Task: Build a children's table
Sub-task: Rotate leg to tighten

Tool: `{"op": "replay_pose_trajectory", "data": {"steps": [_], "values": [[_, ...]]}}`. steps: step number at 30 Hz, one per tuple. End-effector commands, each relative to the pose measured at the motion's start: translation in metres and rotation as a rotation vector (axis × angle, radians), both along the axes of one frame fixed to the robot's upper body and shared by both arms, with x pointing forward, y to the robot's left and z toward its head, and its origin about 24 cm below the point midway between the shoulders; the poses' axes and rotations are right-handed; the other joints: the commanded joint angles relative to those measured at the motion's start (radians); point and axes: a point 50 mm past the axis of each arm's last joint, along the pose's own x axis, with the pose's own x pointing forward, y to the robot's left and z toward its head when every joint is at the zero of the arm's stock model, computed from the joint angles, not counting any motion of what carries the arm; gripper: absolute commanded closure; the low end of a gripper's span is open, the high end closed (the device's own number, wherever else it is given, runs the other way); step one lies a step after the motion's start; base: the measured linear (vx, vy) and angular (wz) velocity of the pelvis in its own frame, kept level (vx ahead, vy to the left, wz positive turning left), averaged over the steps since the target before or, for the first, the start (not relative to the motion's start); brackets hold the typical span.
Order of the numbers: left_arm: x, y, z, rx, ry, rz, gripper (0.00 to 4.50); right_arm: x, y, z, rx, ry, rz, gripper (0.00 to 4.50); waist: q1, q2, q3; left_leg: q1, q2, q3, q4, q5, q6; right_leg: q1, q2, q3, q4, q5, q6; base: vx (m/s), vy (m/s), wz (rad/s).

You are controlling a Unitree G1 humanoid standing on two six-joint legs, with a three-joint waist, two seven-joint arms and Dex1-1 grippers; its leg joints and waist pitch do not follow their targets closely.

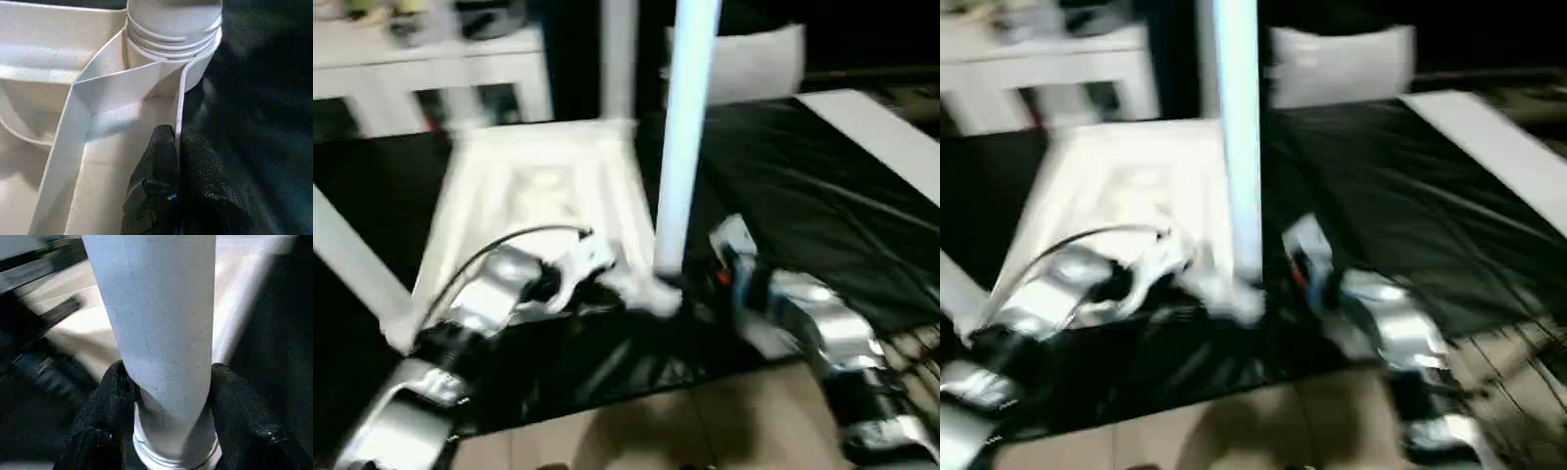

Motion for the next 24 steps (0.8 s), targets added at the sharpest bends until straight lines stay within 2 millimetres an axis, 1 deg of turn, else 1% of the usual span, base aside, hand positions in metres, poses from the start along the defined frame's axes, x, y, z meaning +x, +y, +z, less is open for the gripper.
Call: {"op": "replay_pose_trajectory", "data": {"steps": [1, 2, 3, 4, 5, 6, 7, 8, 9, 10, 11, 12, 13, 14, 15, 16, 17, 18, 19, 20, 21, 22, 23, 24], "values": [[0.017, -0.018, 0.026, -0.075, -0.129, 0.094, 4.50, -0.011, 0.047, -0.010, 0.052, 0.082, 0.110, 2.57, -0.010, 0.000, -0.051, 0.005, 0.039, -0.019, -0.096, -0.490, 0.032, 0.055, -0.051, 0.046, -0.070, -0.544, 0.054, 0.000, 0.000, 0.00], [0.021, -0.020, 0.027, -0.077, -0.143, 0.143, 4.50, -0.008, 0.054, -0.011, 0.059, 0.090, 0.056, 2.57, -0.016, -0.004, -0.047, 0.015, 0.026, -0.013, -0.089, -0.492, 0.024, 0.043, -0.054, 0.042, -0.083, -0.579, 0.047, 0.000, 0.000, 0.00], [0.025, -0.021, 0.028, -0.081, -0.162, 0.194, 4.50, -0.006, 0.061, -0.012, 0.068, 0.101, -0.001, 2.57, -0.021, -0.007, -0.046, 0.023, 0.009, -0.007, -0.075, -0.472, 0.018, 0.035, -0.060, 0.032, -0.100, -0.622, 0.047, 0.000, 0.000, 0.00], [0.030, -0.023, 0.031, -0.087, -0.190, 0.266, 4.50, -0.004, 0.071, -0.013, 0.069, 0.109, -0.062, 2.57, -0.027, -0.009, -0.054, 0.016, -0.012, -0.004, -0.059, -0.385, 0.016, 0.045, -0.063, 0.012, -0.112, -0.651, 0.071, 0.000, 0.000, 0.00], [0.031, -0.023, 0.031, -0.089, -0.199, 0.285, 4.50, -0.004, 0.074, -0.014, 0.067, 0.110, -0.070, 2.57, -0.034, -0.004, -0.052, 0.009, -0.006, -0.008, -0.066, -0.375, 0.025, 0.046, -0.062, 0.015, -0.110, -0.627, 0.069, 0.000, 0.000, 0.00], [0.032, -0.023, 0.031, -0.085, -0.205, 0.291, 4.50, -0.004, 0.075, -0.015, 0.061, 0.107, -0.072, 2.57, -0.036, -0.002, -0.053, 0.011, -0.003, -0.009, -0.066, -0.384, 0.027, 0.045, -0.061, 0.015, -0.109, -0.618, 0.068, 0.000, 0.000, 0.00], [0.032, -0.023, 0.031, -0.082, -0.208, 0.294, 4.50, -0.004, 0.075, -0.015, 0.058, 0.106, -0.075, 2.57, -0.039, -0.004, -0.054, 0.010, -0.001, -0.011, -0.070, -0.392, 0.032, 0.046, -0.060, 0.021, -0.103, -0.597, 0.062, 0.000, 0.000, 0.00], [0.032, -0.023, 0.031, -0.082, -0.208, 0.294, 4.50, -0.004, 0.075, -0.015, 0.060, 0.105, -0.076, 2.57, -0.038, -0.005, -0.054, 0.006, -0.002, -0.011, -0.072, -0.386, 0.033, 0.048, -0.062, 0.025, -0.099, -0.587, 0.058, 0.000, 0.000, 0.00], [0.032, -0.023, 0.031, -0.084, -0.208, 0.290, 4.50, -0.003, 0.074, -0.013, 0.081, 0.093, -0.080, 2.57, -0.037, -0.008, -0.055, 0.006, -0.002, -0.011, -0.073, -0.380, 0.035, 0.047, -0.062, 0.028, -0.097, -0.580, 0.054, 0.000, 0.000, 0.00], [0.031, -0.022, 0.031, -0.084, -0.208, 0.282, 4.50, -0.002, 0.072, -0.011, 0.091, 0.077, -0.080, 2.22, -0.032, -0.008, -0.057, 0.002, 0.000, -0.010, -0.078, -0.351, 0.038, 0.047, -0.067, 0.039, -0.085, -0.544, 0.029, 0.000, 0.000, 0.00], [0.031, -0.022, 0.031, -0.084, -0.208, 0.282, 4.50, -0.002, 0.072, -0.011, 0.091, 0.077, -0.080, 2.01, -0.031, -0.008, -0.059, -0.001, 0.001, -0.011, -0.080, -0.336, 0.039, 0.048, -0.067, 0.043, -0.080, -0.526, 0.020, 0.000, 0.000, 0.00], [0.029, -0.021, 0.031, -0.079, -0.212, 0.262, 4.50, 0.000, 0.067, -0.008, 0.067, 0.023, -0.062, 1.87, -0.027, -0.009, -0.060, -0.004, 0.004, -0.010, -0.083, -0.313, 0.043, 0.048, -0.068, 0.053, -0.072, -0.492, -0.004, 0.000, 0.000, 0.00], [0.028, -0.020, 0.030, -0.077, -0.213, 0.251, 4.50, 0.000, 0.064, -0.008, 0.066, 0.012, -0.063, 1.85, -0.023, -0.010, -0.066, -0.006, 0.006, -0.008, -0.082, -0.274, 0.047, 0.048, -0.070, 0.062, -0.062, -0.446, -0.030, 0.000, 0.000, 0.00], [0.028, -0.019, 0.030, -0.075, -0.215, 0.242, 4.50, 0.001, 0.060, -0.007, 0.066, 0.004, -0.068, 1.78, -0.021, -0.011, -0.070, -0.012, 0.006, -0.008, -0.082, -0.239, 0.051, 0.051, -0.070, 0.067, -0.052, -0.406, -0.047, 0.000, 0.000, 0.00], [0.027, -0.018, 0.029, -0.072, -0.217, 0.236, 4.50, 0.002, 0.058, -0.006, 0.066, -0.006, -0.072, 1.65, -0.013, -0.012, -0.078, -0.020, 0.008, -0.006, -0.077, -0.151, 0.067, 0.052, -0.069, 0.076, -0.032, -0.300, -0.084, 0.000, 0.000, 0.00], [0.026, -0.017, 0.028, -0.069, -0.218, 0.226, 4.50, 0.002, 0.054, -0.005, 0.063, -0.024, -0.075, 1.51, -0.011, -0.019, -0.078, -0.027, 0.004, -0.002, -0.071, -0.089, 0.090, 0.049, -0.065, 0.081, -0.018, -0.233, -0.114, 0.000, 0.000, 0.00], [0.026, -0.016, 0.028, -0.069, -0.214, 0.219, 4.50, 0.002, 0.051, -0.004, 0.061, -0.038, -0.072, 1.42, -0.006, -0.021, -0.079, -0.028, 0.003, 0.000, -0.068, -0.073, 0.098, 0.048, -0.066, 0.083, -0.013, -0.221, -0.125, 0.000, 0.000, 0.00], [0.024, -0.015, 0.027, -0.068, -0.208, 0.206, 4.50, 0.001, 0.047, -0.003, 0.063, -0.057, -0.056, 1.36, 0.000, -0.023, -0.081, -0.034, -0.001, 0.003, -0.064, -0.041, 0.116, 0.052, -0.067, 0.087, -0.004, -0.198, -0.140, 0.000, 0.000, 0.00], [0.022, -0.014, 0.027, -0.070, -0.211, 0.173, 4.50, 0.000, 0.042, -0.001, 0.067, -0.074, -0.040, 1.32, 0.015, -0.022, -0.080, -0.030, -0.002, 0.008, -0.060, -0.024, 0.132, 0.045, -0.068, 0.090, -0.004, -0.186, -0.148, 0.000, 0.000, 0.00], [0.018, -0.013, 0.025, -0.070, -0.197, 0.136, 4.50, -0.004, 0.034, 0.002, 0.081, -0.095, -0.008, 1.24, 0.016, -0.020, -0.079, -0.034, -0.002, 0.009, -0.060, -0.018, 0.138, 0.048, -0.068, 0.091, -0.001, -0.182, -0.149, 0.000, 0.000, 0.00], [0.017, -0.012, 0.025, -0.070, -0.194, 0.131, 4.50, -0.004, 0.033, 0.002, 0.083, -0.099, -0.002, 1.12, 0.025, -0.022, -0.084, -0.034, -0.001, 0.009, -0.056, 0.007, 0.154, 0.050, -0.066, 0.092, 0.005, -0.154, -0.148, 0.000, 0.000, 0.00], [0.014, -0.010, 0.023, -0.067, -0.193, 0.084, 4.50, -0.009, 0.024, 0.005, 0.082, -0.116, 0.039, 0.93, 0.028, -0.024, -0.083, -0.039, -0.002, 0.008, -0.053, 0.030, 0.167, 0.049, -0.062, 0.093, 0.010, -0.124, -0.149, 0.000, 0.000, 0.00], [0.011, -0.008, 0.022, -0.061, -0.180, 0.063, 4.50, -0.013, 0.016, 0.007, 0.077, -0.128, 0.071, 0.93, 0.030, -0.025, -0.083, -0.039, -0.002, 0.010, -0.052, 0.030, 0.172, 0.047, -0.061, 0.093, 0.012, -0.119, -0.150, 0.000, 0.000, 0.00], [0.007, -0.005, 0.019, -0.050, -0.170, 0.020, 4.50, -0.019, 0.004, 0.009, 0.069, -0.146, 0.116, 0.86, 0.033, -0.024, -0.081, -0.040, 0.000, 0.010, -0.053, 0.016, 0.178, 0.051, -0.061, 0.091, 0.009, -0.137, -0.145, 0.000, 0.000, 0.00]]}}
